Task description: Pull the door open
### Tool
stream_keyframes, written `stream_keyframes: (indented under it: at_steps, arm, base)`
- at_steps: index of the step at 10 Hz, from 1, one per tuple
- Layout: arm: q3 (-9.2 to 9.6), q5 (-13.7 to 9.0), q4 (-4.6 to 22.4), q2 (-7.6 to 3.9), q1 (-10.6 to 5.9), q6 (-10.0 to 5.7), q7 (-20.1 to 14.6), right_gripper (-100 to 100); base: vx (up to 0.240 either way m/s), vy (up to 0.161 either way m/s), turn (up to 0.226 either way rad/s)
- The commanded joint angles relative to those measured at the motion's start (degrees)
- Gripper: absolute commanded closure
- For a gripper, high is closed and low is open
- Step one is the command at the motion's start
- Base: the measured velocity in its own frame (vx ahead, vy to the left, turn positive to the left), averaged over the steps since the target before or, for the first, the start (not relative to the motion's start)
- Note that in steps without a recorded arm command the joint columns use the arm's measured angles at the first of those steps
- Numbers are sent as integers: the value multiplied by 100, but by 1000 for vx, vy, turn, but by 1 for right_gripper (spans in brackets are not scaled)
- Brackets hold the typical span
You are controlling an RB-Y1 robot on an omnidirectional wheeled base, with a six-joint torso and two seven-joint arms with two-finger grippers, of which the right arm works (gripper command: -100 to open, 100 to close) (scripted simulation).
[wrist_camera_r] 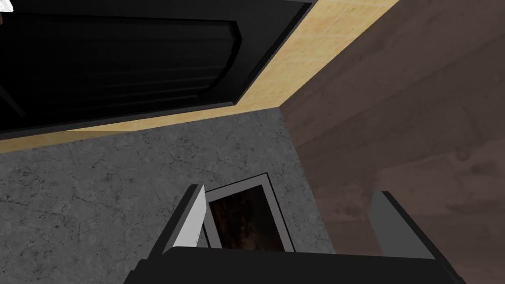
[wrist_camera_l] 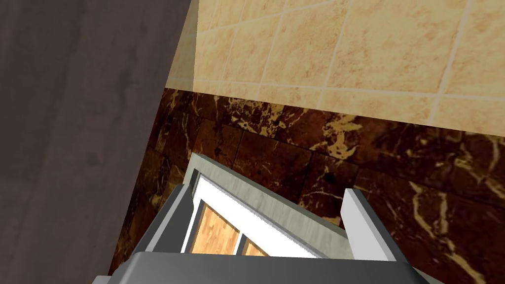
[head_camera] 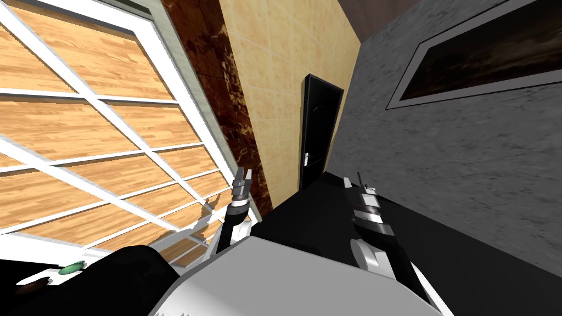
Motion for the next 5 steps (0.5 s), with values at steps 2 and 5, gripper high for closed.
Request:
stream_keyframes:
  at_steps: [2,5]
  arm:
    - [21,202,295,-87,-137,-12,260,-100]
    - [59,488,695,-184,-350,-2,616,-100]
  base:
    - [176,-87,88]
    - [149,-96,92]
